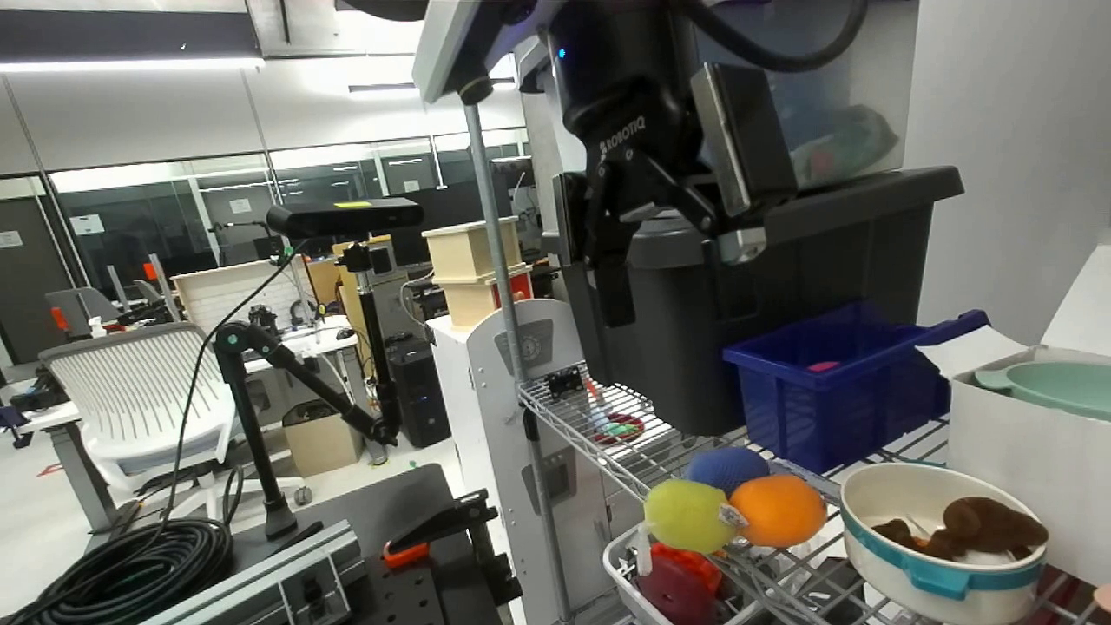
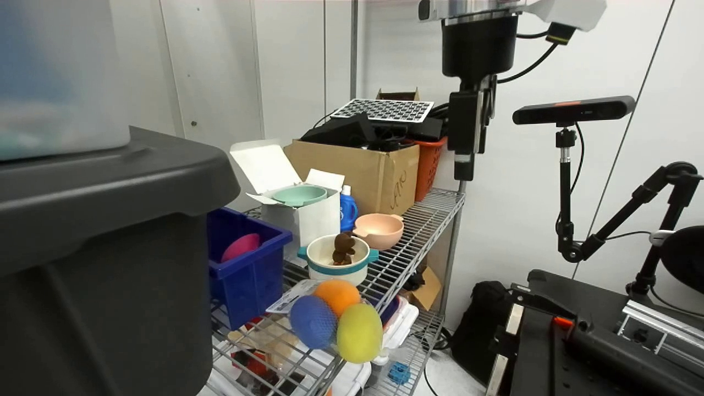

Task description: Move the brown doll from the right bowl to the left bowl

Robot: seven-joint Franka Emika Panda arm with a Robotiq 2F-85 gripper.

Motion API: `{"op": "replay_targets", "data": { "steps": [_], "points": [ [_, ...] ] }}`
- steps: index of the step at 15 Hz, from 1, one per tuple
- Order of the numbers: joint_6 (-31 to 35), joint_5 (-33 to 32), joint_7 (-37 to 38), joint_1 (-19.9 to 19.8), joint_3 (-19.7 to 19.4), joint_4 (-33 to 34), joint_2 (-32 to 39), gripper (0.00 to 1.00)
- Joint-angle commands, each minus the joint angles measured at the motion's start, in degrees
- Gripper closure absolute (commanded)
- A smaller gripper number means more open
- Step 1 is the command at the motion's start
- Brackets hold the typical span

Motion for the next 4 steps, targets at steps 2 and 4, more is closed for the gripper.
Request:
{"op": "replay_targets", "data": {
  "steps": [2, 4],
  "points": [
    [-0.1, 0.2, -0.2, -1.3, 1.3, -0.1, 0.0, 0.0],
    [-0.1, 0.2, -0.2, -1.3, 1.3, -0.1, 0.0, 0.0]
  ]
}}
